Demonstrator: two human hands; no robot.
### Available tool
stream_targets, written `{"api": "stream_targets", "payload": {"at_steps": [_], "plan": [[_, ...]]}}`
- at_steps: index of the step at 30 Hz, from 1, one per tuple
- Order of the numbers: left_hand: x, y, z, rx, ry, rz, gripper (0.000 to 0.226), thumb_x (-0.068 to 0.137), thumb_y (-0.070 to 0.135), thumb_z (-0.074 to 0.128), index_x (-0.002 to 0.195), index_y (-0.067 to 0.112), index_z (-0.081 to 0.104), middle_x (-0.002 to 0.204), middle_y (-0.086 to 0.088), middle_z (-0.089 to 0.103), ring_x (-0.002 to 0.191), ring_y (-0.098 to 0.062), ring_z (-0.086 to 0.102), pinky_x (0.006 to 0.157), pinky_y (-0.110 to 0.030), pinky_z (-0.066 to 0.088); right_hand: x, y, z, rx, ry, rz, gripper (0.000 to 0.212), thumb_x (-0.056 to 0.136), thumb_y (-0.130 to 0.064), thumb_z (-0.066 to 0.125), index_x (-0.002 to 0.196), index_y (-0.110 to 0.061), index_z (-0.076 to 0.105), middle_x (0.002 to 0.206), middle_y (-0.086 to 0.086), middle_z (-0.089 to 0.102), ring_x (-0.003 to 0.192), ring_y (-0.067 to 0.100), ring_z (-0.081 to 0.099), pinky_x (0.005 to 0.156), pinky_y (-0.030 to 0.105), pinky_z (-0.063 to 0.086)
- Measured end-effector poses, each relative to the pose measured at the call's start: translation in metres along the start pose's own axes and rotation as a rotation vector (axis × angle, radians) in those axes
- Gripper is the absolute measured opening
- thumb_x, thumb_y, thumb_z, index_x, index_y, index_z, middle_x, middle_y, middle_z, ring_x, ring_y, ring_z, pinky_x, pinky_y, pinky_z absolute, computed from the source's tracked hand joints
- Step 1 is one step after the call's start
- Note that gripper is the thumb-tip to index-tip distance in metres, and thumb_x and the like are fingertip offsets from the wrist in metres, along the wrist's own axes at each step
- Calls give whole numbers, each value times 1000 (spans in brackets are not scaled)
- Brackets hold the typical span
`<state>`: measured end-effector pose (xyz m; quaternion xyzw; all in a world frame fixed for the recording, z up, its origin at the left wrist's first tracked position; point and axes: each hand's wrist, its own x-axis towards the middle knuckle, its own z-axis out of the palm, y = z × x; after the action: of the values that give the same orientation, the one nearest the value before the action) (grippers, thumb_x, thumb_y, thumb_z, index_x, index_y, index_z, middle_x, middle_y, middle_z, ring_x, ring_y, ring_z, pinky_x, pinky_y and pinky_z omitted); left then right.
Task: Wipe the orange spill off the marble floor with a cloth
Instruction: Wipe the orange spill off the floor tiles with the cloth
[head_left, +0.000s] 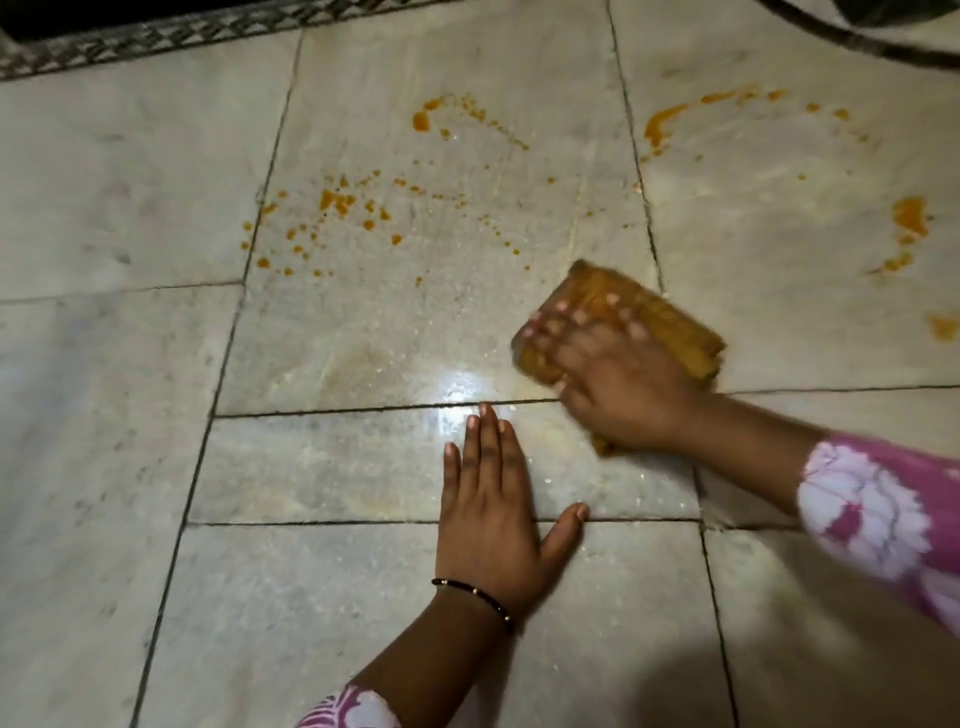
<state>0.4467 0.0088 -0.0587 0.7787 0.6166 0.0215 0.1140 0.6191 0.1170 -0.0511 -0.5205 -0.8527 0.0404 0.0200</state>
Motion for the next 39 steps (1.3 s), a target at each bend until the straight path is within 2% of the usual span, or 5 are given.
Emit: {"api": "stream_targets", "payload": {"at_steps": [5,13,22,32,39], "plan": [[0,-2,3,-13,29,11,92,85,70,19,146,1,17,155,-17,11,144,-27,5,114,-44,6,-113,-6,-8,26,-113,-149,56,91,-43,34,143,-25,37,148,-5,39,140,14,28,112,46,13],[-1,0,1,-19,17,5,93,85,71,20,147,3,12,156,-14,7,144,-24,1,114,-42,3,-106,89,-21,36,2,474,67,88,-49,13,146,-20,32,151,2,35,141,20,24,112,47,8],[0,-3,5,12,41,22,95,84,73,16,147,2,16,155,-15,10,143,-24,5,115,-37,-3,-134,4,-12,11,-120,-188,55,93,-44,33,143,-22,37,147,-1,41,138,16,33,109,48,16],[-1,0,1,-15,45,-6,93,84,71,21,147,4,9,156,-13,6,144,-22,0,115,-39,-1,-39,75,-20,36,-8,243,65,88,-48,20,143,-19,36,148,3,41,138,20,31,112,47,11],[0,0,2,-3,43,-6,92,84,68,29,145,0,19,153,-19,18,143,-29,11,114,-42,4,-13,-27,-7,37,-68,-191,57,91,-43,28,142,-19,39,146,2,44,139,17,32,115,46,6]]}}
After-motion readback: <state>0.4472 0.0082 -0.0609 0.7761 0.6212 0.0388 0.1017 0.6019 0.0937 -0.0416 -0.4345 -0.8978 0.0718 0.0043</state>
